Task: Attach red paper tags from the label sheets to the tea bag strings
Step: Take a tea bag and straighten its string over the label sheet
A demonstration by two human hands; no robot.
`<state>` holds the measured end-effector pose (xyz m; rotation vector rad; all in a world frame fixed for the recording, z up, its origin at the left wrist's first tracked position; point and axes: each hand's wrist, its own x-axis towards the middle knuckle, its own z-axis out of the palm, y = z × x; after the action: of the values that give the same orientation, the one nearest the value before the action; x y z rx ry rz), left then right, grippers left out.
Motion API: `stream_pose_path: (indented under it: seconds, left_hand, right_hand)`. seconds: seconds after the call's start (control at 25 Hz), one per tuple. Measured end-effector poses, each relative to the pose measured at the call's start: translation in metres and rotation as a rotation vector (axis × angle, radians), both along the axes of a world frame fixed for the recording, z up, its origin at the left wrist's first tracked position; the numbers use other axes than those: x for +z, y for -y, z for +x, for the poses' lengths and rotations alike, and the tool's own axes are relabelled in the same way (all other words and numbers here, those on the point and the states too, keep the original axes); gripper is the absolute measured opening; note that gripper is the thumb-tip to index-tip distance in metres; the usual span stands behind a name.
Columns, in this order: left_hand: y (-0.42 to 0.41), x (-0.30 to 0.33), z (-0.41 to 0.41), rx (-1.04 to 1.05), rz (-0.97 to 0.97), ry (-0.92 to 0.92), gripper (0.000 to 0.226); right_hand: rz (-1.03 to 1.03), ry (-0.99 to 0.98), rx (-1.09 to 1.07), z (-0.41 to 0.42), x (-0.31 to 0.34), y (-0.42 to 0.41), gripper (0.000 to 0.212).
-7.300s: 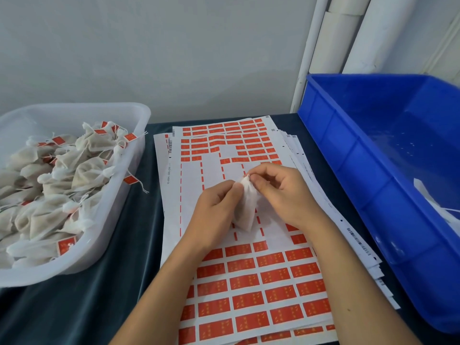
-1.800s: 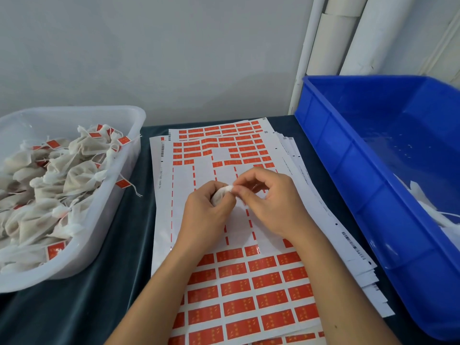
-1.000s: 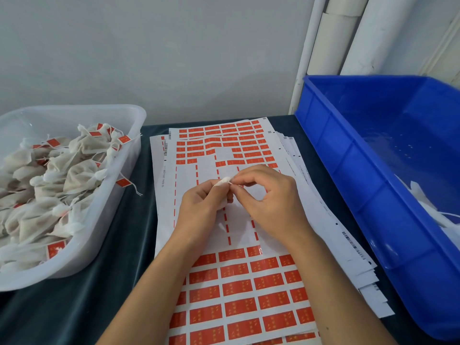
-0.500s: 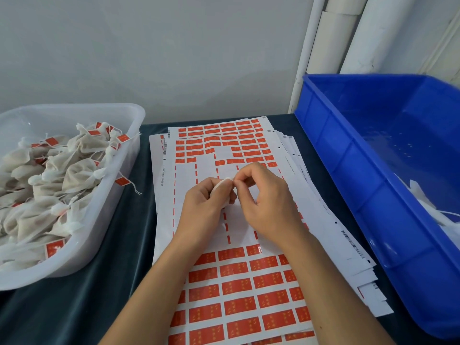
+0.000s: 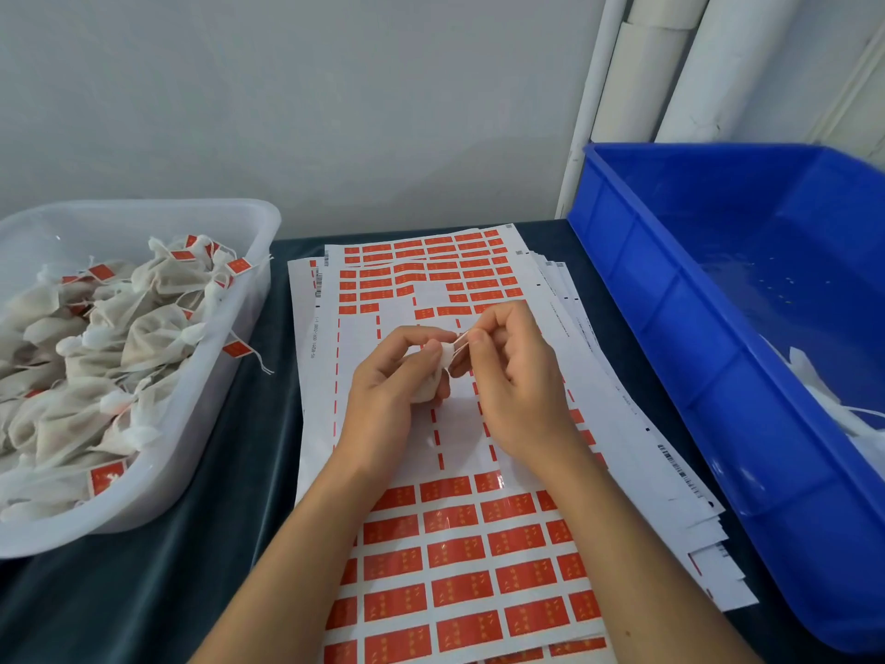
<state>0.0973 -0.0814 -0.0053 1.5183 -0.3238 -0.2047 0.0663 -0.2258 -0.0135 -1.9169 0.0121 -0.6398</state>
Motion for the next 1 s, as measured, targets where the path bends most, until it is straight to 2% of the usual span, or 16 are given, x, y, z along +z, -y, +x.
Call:
stream_pose_path:
  seconds: [0.16, 0.32, 0.44, 0.64, 0.84, 1.0]
  left_hand:
    - [0.001, 0.001, 0.000, -0.010, 0.014, -0.027, 0.023]
    - [0.003, 0.002, 0.000, -0.026, 0.010, -0.077, 0.019]
    - [0.003, 0.002, 0.001, -0.047, 0.009, -0.112, 0.025]
    - [-0.002, 0.002, 0.001, -0.095, 0.070, -0.090, 0.012]
    - [0.003, 0.002, -0.001, -0.147, 0.115, -0.023, 0.012]
    - [0.002, 0.002, 0.000, -0.164, 0.099, -0.028, 0.014]
  right_hand:
    - [0.006, -0.049, -0.051, 0.000, 0.003, 0.007, 0.006]
    - [-0.230, -0.115, -0.169, -0.002, 0.005, 0.011, 0.015]
    - [-0.318, -0.086, -0.257, -0.003, 0.005, 0.007, 0.026]
    - [-0.283, -0.082, -0.273, 0.001, -0.002, 0.012, 0.010]
    - [-0.414, -0.031, -0.448, 0.001, -0.006, 0.013, 0.008]
    - [-0.404, -0.038, -0.506, 0.001, -0.005, 0.007, 0.012]
